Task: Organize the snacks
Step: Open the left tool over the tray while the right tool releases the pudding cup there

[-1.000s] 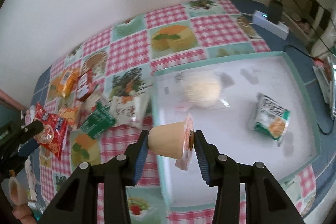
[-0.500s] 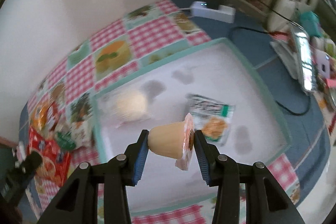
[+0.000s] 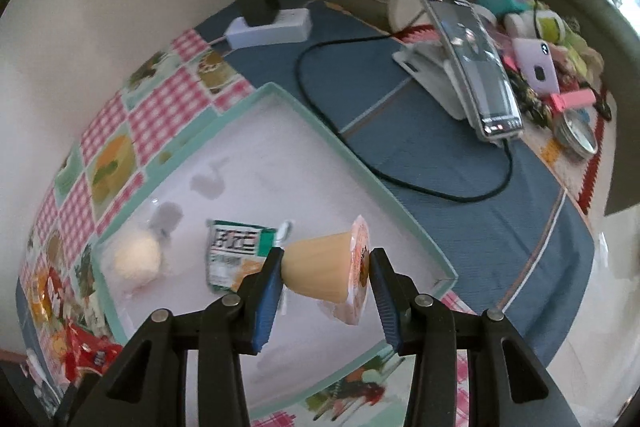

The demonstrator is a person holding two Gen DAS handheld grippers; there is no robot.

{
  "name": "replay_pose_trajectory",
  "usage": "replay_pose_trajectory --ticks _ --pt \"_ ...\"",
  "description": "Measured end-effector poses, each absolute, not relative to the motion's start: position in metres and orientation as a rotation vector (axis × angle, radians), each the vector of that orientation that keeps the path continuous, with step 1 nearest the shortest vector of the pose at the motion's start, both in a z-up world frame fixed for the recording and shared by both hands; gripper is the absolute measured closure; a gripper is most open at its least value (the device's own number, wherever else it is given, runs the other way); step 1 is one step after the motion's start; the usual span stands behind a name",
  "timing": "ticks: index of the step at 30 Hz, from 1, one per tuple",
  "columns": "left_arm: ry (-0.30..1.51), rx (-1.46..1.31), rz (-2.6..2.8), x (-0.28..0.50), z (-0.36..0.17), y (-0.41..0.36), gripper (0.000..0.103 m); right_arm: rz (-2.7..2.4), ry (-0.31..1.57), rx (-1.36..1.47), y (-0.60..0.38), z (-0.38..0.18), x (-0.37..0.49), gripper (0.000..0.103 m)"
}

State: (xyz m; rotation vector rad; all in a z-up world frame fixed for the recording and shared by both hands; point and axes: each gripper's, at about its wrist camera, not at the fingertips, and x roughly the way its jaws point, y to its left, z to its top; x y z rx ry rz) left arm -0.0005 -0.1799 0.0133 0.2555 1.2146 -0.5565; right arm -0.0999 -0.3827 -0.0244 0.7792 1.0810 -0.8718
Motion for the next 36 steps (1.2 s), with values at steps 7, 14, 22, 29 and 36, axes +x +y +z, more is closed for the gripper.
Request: replay_pose_trajectory --ticks 7,14,22,29,36 --pt "1.243 0.309 -0.565 -0.005 -0.003 -0.193 0.052 -0.886 1.138 0.808 -0.387 -0.042 -0.106 0.057" --pt "1.275 0.33 -0.579 -0.004 -0.018 -0.202 0.052 -0.891 1.197 0.841 -0.39 -0.062 -0.111 0.057" --pt "1.303 0.33 -0.531 0.003 -0.027 -0.2 0.026 -0.911 1.213 0.854 -0.392 -0.068 -0.114 0.056" --pt "1.279 0.323 -0.463 0.012 -0.023 -0.188 0.008 -0.915 1.219 0.838 -0.395 -0.073 -0.108 0.038" --pt "1.291 0.24 -0.366 0.031 -0.022 -0.164 0.008 -0.904 1.221 0.753 -0.385 -0.067 -0.098 0.018"
